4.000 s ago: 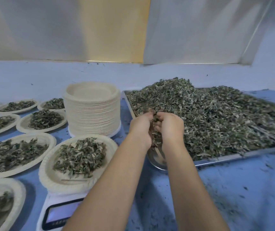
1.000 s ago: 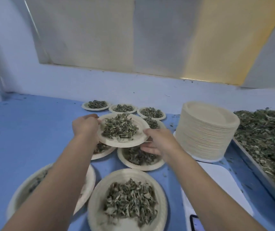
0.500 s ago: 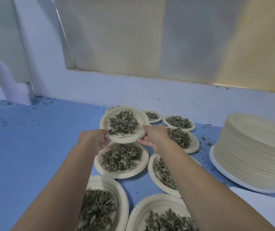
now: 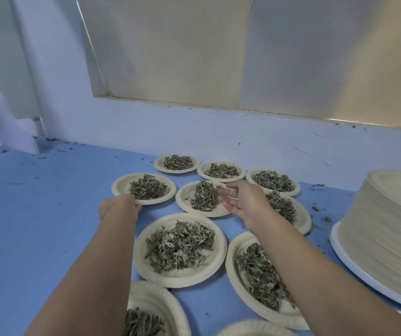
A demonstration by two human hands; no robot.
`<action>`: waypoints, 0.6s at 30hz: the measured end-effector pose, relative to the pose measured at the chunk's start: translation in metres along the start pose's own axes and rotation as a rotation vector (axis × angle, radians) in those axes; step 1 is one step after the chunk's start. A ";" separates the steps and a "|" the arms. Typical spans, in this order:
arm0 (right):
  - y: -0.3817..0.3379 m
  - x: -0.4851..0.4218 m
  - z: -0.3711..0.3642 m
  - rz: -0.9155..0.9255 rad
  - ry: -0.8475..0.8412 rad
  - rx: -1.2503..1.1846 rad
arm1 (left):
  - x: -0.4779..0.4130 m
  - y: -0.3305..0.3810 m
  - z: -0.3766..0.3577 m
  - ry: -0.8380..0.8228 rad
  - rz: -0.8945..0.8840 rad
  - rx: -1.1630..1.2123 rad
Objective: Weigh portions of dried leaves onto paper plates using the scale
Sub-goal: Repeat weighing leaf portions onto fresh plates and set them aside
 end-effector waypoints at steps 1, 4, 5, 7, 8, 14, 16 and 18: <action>0.000 -0.001 -0.001 0.003 -0.004 0.001 | -0.002 0.000 0.002 0.045 0.024 -0.015; 0.000 0.000 -0.009 0.017 -0.025 0.019 | -0.009 -0.007 -0.005 0.013 0.075 -0.049; 0.000 0.002 -0.012 0.021 -0.037 0.025 | -0.009 -0.006 -0.009 -0.007 0.066 -0.081; 0.002 0.006 -0.018 0.024 -0.060 0.032 | -0.008 -0.007 -0.009 0.008 0.038 -0.136; 0.003 0.008 -0.020 0.024 -0.068 0.034 | -0.010 -0.007 -0.009 0.021 0.018 -0.155; 0.002 0.019 -0.026 0.000 -0.100 0.064 | -0.003 0.001 -0.010 0.022 -0.034 -0.249; 0.001 0.022 -0.025 0.016 -0.098 0.072 | 0.004 0.002 -0.012 0.006 -0.030 -0.275; 0.001 0.025 -0.023 0.018 -0.102 0.072 | 0.009 0.003 -0.012 -0.019 -0.030 -0.272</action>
Point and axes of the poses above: each hand's wrist, its own x-axis away from the middle knuckle, its own z-axis out of the back of the hand, y = z × x, the point moved 7 cm from there along -x, towards the middle knuckle, and after that the axes turned 7 degrees about x, right-handed, at the moved point
